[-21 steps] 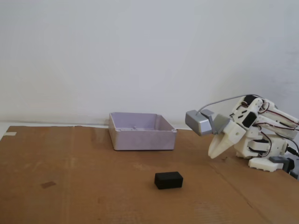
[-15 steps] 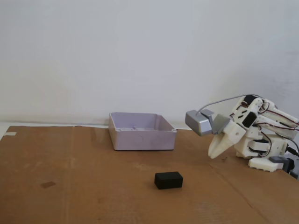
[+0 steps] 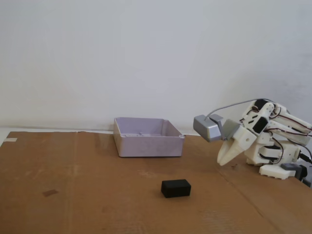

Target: Grasp a block and put it in the box.

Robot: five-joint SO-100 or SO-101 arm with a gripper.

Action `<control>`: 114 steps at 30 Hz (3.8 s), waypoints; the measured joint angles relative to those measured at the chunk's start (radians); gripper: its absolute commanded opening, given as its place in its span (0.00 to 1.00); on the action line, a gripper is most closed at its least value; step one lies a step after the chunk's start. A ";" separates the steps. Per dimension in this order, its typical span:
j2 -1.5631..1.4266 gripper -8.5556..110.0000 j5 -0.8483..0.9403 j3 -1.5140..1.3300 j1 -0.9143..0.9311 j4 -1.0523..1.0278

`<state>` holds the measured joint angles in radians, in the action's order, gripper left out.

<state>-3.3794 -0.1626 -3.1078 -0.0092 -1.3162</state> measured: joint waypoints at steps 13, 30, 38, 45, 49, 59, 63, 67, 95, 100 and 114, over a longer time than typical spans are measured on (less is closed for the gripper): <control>0.000 0.11 0.000 0.000 0.000 0.000; 0.058 0.11 -0.008 0.002 0.000 0.140; 0.173 0.11 -0.009 0.012 0.002 0.164; 0.189 0.11 -0.009 0.049 0.002 0.164; 0.189 0.11 -0.009 0.081 0.002 0.192; 0.229 0.11 -0.009 0.087 0.002 0.433; 0.307 0.11 -0.009 0.144 0.002 0.460; 0.388 0.11 -0.009 0.218 0.002 0.468; 0.873 0.11 -0.009 0.505 -0.120 0.672; 1.017 0.11 -0.009 0.580 -0.166 0.675; 1.206 0.11 -0.009 0.601 -0.221 0.899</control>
<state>-2.1737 -0.1718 -2.5065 -0.2301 -0.4172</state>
